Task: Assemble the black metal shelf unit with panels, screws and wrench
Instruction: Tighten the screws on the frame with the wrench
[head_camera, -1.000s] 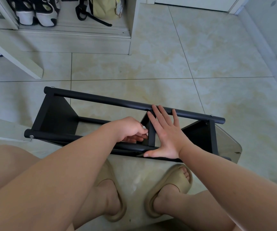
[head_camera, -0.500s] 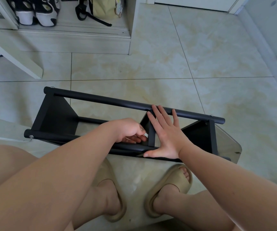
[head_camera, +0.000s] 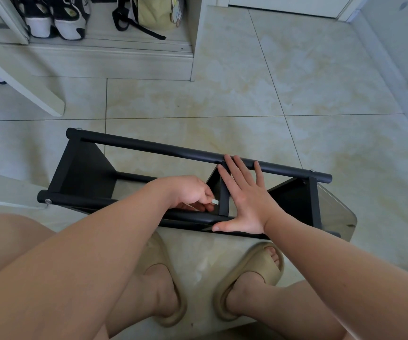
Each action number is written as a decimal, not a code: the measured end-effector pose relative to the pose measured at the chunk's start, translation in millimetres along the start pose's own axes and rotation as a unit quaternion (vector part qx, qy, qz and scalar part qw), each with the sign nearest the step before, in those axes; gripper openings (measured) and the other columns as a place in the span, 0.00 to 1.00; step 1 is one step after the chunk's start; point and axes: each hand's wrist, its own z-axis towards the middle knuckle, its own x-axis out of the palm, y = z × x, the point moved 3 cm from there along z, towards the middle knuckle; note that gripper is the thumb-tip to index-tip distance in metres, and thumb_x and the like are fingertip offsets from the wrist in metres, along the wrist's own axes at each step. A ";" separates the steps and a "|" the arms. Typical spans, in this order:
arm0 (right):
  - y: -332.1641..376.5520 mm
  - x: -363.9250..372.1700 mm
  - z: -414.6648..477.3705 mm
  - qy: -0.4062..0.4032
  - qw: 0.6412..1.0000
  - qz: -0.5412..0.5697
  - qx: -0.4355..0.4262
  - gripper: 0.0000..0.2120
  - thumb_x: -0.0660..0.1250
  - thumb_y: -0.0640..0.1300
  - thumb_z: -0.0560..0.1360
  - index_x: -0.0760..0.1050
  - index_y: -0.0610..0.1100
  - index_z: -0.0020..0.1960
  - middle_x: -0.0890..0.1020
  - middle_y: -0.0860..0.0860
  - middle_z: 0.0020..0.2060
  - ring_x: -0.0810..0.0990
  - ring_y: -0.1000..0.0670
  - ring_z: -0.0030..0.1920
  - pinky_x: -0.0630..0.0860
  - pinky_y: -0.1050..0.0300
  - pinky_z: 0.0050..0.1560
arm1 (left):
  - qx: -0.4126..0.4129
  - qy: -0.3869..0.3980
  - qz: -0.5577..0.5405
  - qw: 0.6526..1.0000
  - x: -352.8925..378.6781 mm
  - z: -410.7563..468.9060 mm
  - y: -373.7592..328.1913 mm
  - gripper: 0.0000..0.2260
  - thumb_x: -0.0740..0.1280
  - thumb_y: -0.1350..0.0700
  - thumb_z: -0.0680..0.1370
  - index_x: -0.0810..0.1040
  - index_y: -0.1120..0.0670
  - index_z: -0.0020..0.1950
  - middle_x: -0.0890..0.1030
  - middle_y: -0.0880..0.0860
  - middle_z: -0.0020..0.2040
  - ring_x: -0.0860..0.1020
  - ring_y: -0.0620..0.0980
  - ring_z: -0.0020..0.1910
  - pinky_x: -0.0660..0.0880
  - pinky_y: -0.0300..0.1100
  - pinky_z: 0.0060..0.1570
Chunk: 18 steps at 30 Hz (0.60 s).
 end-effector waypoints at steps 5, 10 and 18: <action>0.0 0.5 -0.3 0.001 1.000 -0.001 0.002 0.65 0.54 0.85 0.63 0.37 0.45 0.82 0.35 0.46 0.81 0.30 0.46 0.80 0.33 0.33 0.76 | 0.018 0.002 0.067 0.998 -0.4 -3.2 -0.5 0.09 0.64 0.61 0.81 0.80 0.50 0.45 0.84 0.47 0.45 0.78 0.48 0.44 0.72 0.44 0.51; 0.2 -0.1 -0.5 0.001 1.000 -0.002 0.002 0.64 0.53 0.85 0.63 0.37 0.45 0.83 0.35 0.46 0.81 0.31 0.46 0.80 0.33 0.33 0.76 | 0.031 0.008 0.133 0.991 0.0 -4.0 -2.4 0.09 0.65 0.61 0.80 0.79 0.50 0.43 0.79 0.50 0.46 0.74 0.49 0.47 0.69 0.42 0.51; -0.1 -0.1 -0.1 0.000 1.000 -0.002 0.002 0.64 0.54 0.85 0.63 0.37 0.45 0.83 0.36 0.46 0.81 0.31 0.45 0.80 0.34 0.32 0.76 | 0.025 0.032 0.216 0.976 -0.8 -11.6 -9.8 0.12 0.66 0.58 0.80 0.81 0.54 0.63 0.78 0.52 0.53 0.73 0.48 0.50 0.69 0.41 0.55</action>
